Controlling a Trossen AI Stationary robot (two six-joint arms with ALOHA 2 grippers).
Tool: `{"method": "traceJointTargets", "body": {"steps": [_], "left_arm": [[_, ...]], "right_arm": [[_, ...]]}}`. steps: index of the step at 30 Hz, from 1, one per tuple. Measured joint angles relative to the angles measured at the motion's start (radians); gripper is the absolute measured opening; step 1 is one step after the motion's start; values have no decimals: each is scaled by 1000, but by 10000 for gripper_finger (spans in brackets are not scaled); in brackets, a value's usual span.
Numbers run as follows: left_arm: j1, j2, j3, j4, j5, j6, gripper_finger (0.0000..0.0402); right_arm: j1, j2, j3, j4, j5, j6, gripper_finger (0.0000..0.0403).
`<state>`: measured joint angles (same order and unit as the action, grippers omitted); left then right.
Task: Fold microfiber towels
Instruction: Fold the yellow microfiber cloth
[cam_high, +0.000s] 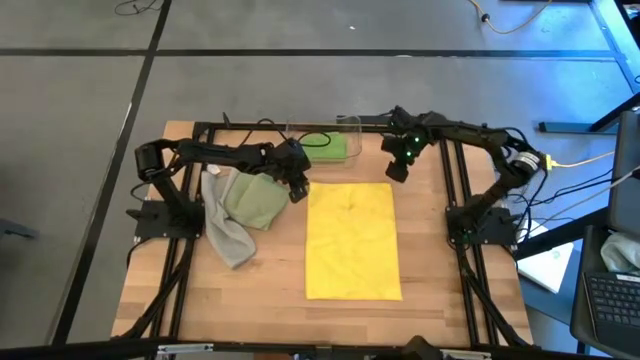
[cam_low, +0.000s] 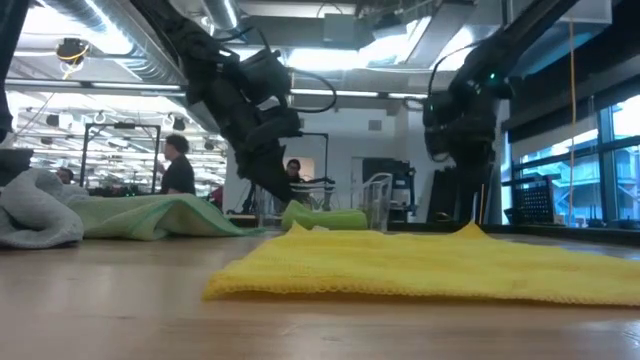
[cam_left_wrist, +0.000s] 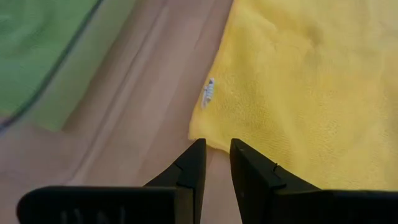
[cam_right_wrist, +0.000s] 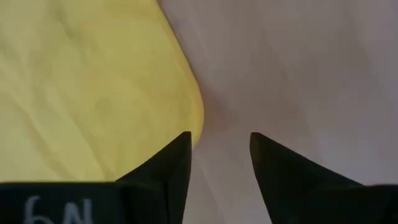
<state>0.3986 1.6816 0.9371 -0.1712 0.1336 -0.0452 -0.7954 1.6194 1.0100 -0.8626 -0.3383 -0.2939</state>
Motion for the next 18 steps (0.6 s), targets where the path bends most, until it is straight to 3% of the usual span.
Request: {"method": "traceJointTargets", "body": {"steps": [8, 15, 18], "left_arm": [[22, 0, 0, 9, -2, 30, 67], [16, 0, 0, 11, -2, 33, 67], [13, 0, 0, 11, -2, 38, 67]], "right_arm": [[2, 101, -9, -31, -6, -1, 230], [8, 103, -9, 5, -125, 21, 239], [32, 103, -12, 9, -115, 24, 239]]}}
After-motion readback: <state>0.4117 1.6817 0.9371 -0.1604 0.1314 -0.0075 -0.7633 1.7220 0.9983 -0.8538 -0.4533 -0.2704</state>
